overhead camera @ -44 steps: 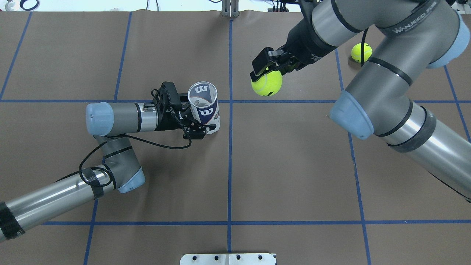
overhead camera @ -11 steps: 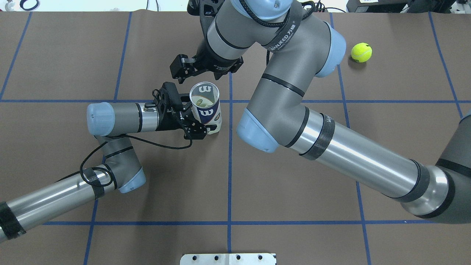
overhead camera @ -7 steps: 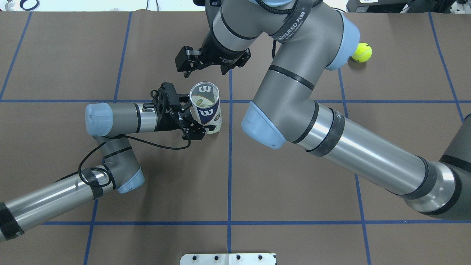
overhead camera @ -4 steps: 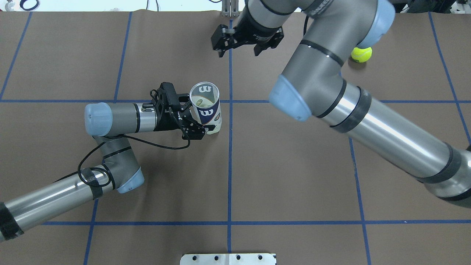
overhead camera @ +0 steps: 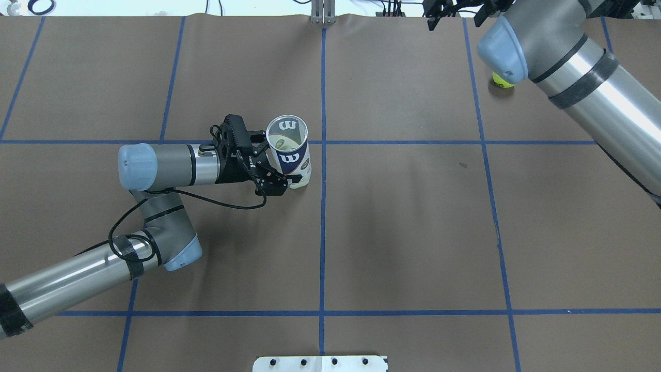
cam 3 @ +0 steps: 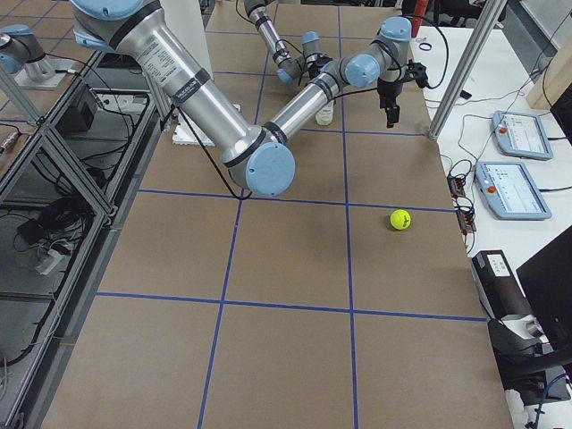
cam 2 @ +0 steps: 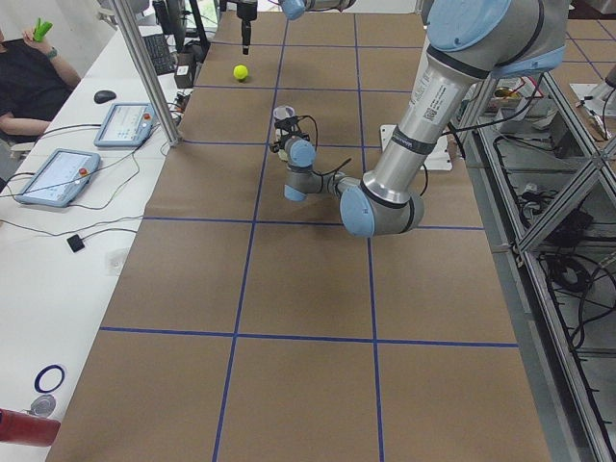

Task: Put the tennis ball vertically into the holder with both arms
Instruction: 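Lower the right gripper onto the second yellow tennis ball and grasp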

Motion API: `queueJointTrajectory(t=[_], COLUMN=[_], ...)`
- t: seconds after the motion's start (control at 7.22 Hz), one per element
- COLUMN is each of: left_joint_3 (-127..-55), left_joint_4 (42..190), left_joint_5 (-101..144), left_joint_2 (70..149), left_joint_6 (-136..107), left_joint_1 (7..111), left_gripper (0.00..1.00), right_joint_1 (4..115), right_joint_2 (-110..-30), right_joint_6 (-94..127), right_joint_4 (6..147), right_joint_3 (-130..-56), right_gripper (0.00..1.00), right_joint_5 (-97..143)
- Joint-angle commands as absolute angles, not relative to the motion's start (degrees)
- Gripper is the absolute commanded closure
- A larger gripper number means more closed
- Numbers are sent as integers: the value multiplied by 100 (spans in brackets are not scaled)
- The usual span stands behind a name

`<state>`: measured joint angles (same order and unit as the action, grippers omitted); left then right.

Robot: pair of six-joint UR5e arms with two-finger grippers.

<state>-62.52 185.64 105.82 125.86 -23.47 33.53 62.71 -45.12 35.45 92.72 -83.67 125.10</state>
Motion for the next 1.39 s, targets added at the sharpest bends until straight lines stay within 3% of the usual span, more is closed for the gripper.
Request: queueJointTrajectory(t=[0.0, 0.14, 1.25], left_joint_3=[-6258, -6258, -6240], left_joint_4=[18571, 18571, 18571], left_joint_5=[10582, 10582, 10582], left_joint_2=[12577, 12577, 12542], left_joint_6=[-2347, -2347, -2347], left_joint_1=[3366, 3366, 3375], left_gripper=[1, 1, 1], right_joint_1=[6617, 6714, 6144], right_joint_2=[-4579, -4623, -5053], right_joint_6=[3384, 3071, 3164], right_joint_4=[8245, 7539, 6574], right_joint_3=[-6768, -6089, -5572], right_gripper=[1, 1, 1], right_joint_5=[12446, 12324, 11136])
